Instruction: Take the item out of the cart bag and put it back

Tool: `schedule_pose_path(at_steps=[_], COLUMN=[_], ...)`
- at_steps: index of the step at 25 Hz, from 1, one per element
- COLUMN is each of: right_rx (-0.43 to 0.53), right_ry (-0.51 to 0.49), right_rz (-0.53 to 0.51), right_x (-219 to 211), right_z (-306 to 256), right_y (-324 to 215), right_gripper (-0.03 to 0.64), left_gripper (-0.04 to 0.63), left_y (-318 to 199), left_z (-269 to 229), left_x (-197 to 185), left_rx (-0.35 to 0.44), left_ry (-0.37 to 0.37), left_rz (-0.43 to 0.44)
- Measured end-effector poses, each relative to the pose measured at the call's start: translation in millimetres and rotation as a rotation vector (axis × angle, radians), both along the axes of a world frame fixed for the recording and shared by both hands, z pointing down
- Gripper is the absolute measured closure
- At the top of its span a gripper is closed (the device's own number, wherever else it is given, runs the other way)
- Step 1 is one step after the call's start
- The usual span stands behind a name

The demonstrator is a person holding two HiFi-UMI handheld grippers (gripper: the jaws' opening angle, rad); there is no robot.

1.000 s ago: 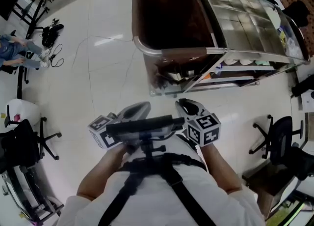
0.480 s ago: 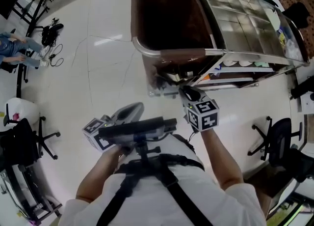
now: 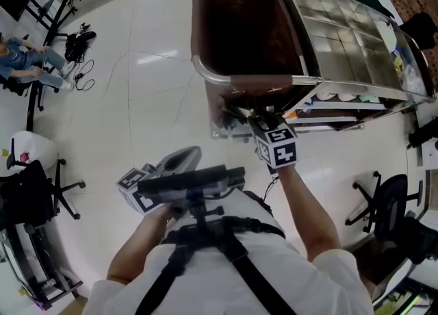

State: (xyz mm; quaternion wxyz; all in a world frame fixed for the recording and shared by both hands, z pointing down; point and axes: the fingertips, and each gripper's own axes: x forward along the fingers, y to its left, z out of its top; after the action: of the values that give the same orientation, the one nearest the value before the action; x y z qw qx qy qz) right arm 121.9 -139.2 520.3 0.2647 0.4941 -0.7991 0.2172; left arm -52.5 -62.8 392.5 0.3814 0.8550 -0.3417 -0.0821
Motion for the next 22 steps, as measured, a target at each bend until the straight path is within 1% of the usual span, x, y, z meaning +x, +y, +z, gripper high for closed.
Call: schedule_pose_path(at_steps=[5,9,10,11,16,22], right_rx=[-0.01,-0.012,-0.015,-0.02,-0.04,-0.025], right_ry=[0.017,0.018,0.014,0.01,-0.01,-0.016], right_rz=[-0.017,-0.017,-0.012,-0.006,0.01,0.021], right_x=[-5.9,-6.9,-5.6,-3.7,2.2,5.8], right_z=[4.9,5.5,6.3,7.4,8.9,2.2], right_y=[-7.6,-7.1,-4.7,-0.7,24.6,27.9], right_gripper=[0.479,0.479,0.477,0.457,0.456,0.456], left_gripper=[0.595,0.595,0.595,0.595,0.595,0.595], left_y=[-2.0,-2.9,-3.4,-3.9,-5.4,-1.4], left_z=[4.9,-1.1,-3.6,-5.2,0.7,1.6], left_x=[-5.1,-4.2,-3.6,-3.3,-5.0,4.6], left_rx=[0.007,0.006,0.006,0.006,0.007,-0.017], left_ry=[-0.011,-0.002,0.0,0.002,0.003,0.006], left_rz=[-0.015,-0.018,-0.017,-0.016,-0.021,0.024])
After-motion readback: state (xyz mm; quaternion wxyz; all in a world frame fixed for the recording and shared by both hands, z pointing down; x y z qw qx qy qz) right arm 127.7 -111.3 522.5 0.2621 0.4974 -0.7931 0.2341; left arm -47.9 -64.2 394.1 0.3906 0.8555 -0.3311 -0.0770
